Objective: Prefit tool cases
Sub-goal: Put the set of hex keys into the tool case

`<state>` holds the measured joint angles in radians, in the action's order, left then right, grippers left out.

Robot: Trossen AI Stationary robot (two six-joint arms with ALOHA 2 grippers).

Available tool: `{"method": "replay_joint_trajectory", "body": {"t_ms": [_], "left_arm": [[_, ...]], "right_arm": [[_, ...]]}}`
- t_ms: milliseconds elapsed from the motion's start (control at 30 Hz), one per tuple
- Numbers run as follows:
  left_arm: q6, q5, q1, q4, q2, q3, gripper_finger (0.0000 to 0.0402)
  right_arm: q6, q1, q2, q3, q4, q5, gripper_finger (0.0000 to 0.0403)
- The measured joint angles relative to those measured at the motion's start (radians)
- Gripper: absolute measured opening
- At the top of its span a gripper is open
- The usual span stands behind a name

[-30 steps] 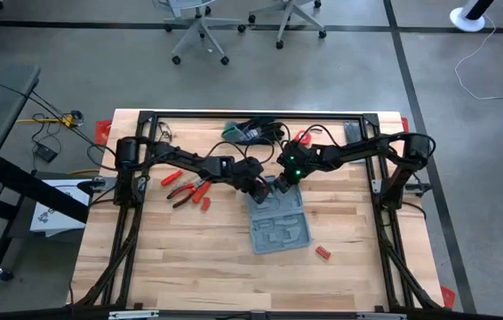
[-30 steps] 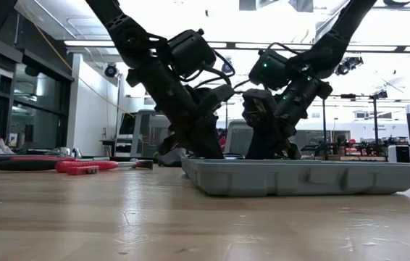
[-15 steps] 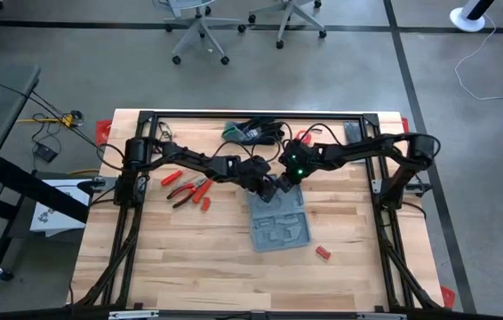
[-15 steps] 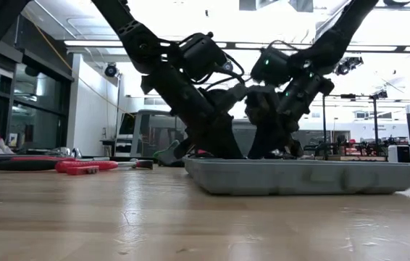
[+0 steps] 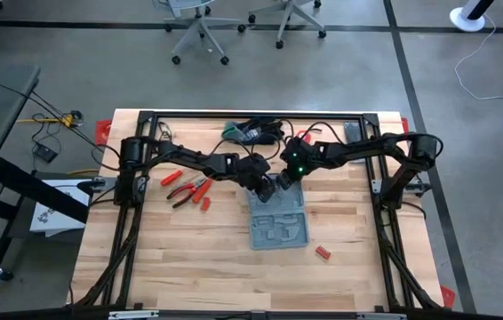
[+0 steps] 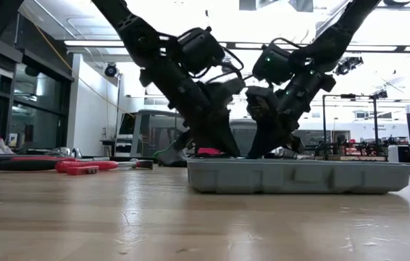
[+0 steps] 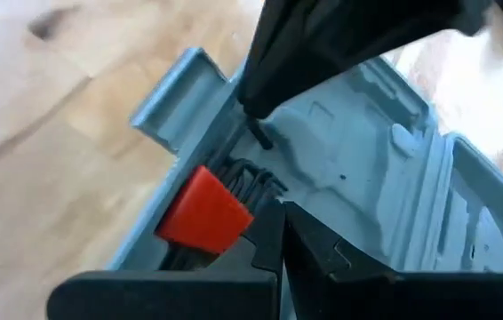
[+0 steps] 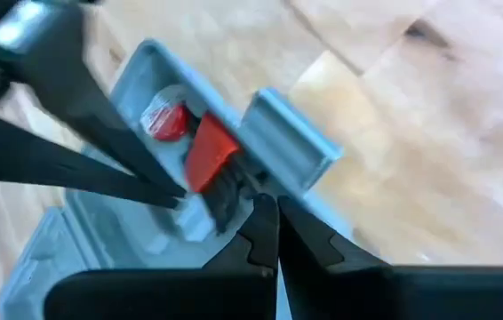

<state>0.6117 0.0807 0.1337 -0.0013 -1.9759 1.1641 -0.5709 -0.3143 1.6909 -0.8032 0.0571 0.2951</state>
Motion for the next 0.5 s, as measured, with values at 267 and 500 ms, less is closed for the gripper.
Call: {"method": "replay_joint_trajectory", "body": {"t_ms": [267,500], "left_arm": [[-0.047,-0.016,0.019,-0.135,0.013,0.001,0.0000],[-0.051,-0.029,0.018,-0.145,0.011,0.002,0.0000]], "right_arm": [[-0.007,0.001,0.000,0.000,0.001,0.000,0.0000],[-0.008,0.001,0.000,0.000,0.014,0.000,0.0000]]}}
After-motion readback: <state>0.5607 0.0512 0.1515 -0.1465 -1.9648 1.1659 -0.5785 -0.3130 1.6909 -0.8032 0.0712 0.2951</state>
